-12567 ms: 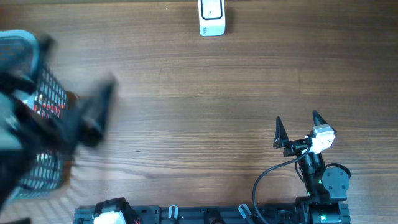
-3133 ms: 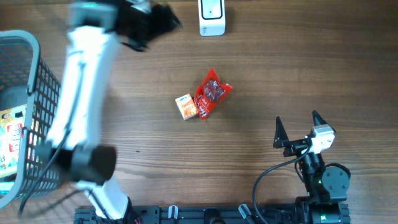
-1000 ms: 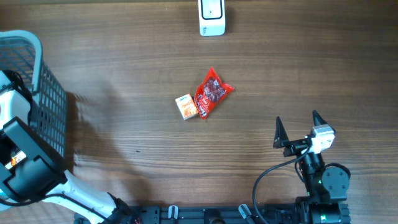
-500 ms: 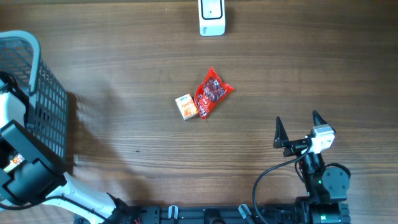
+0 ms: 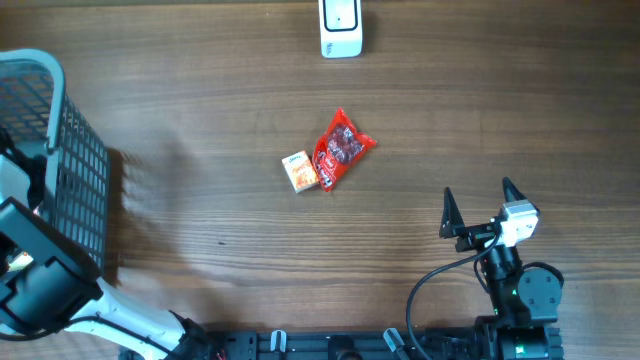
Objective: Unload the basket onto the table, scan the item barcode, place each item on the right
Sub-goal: 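Reach left gripper into basket and grasp cream snack bag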
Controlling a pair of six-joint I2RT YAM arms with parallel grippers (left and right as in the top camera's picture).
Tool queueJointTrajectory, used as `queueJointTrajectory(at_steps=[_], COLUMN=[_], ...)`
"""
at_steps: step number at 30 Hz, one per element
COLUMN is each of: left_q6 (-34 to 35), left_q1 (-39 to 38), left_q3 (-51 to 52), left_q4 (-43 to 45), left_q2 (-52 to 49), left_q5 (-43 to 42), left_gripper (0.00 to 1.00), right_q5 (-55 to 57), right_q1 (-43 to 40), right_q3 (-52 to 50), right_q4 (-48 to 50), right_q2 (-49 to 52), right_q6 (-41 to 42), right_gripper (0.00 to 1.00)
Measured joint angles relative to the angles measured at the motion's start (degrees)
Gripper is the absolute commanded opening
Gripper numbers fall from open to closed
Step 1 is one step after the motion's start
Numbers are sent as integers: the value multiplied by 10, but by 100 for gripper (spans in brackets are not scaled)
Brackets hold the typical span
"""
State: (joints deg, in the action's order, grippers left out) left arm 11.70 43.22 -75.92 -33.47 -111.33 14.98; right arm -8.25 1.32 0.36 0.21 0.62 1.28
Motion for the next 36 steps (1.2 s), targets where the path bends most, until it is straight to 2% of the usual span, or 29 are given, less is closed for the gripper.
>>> queueJointTrajectory(at_steps=[1,2,3,4,6,7,14,16,23,24,25,26,27,28,31,36], left_q6=[4,7,8,11,14,14,17,17,20,20,20,21,21,22,25,25], left_q1=[4,7,7,7,7,7,7,7,7,7,7,7,7,7,7,7], left_q3=[0,0,0,0,0,0,0,1,1,1,1,1,0,0,-1,-2], left_q4=[12,23,27,31,40,44,33,31,66,68,67,60,45,31,-6,-32], left_q2=[-2,-3,-3,-3,-3,-3,13,56,323,347,367,386,395,397,359,206], left_q5=[-24,-36,-40,-46,-57,-63,-68,-71,-97,-100,-102,-103,-104,-104,-104,-56], left_gripper=[96,85,66,39,12,4,4,4,4,10,31,41,73,100,100,100], right_q5=[0,0,0,0,0,0,0,0,0,0,0,0,0,0,0,0], right_q1=[0,0,0,0,0,0,0,0,0,0,0,0,0,0,0,0], right_q3=[0,0,0,0,0,0,0,0,0,0,0,0,0,0,0,0], right_q4=[0,0,0,0,0,0,0,0,0,0,0,0,0,0,0,0], right_q2=[0,0,0,0,0,0,0,0,0,0,0,0,0,0,0,0], right_q6=[0,0,0,0,0,0,0,0,0,0,0,0,0,0,0,0], right_gripper=[100,100,100,100,100,100,100,100,100,100,100,100,100,100,100,100])
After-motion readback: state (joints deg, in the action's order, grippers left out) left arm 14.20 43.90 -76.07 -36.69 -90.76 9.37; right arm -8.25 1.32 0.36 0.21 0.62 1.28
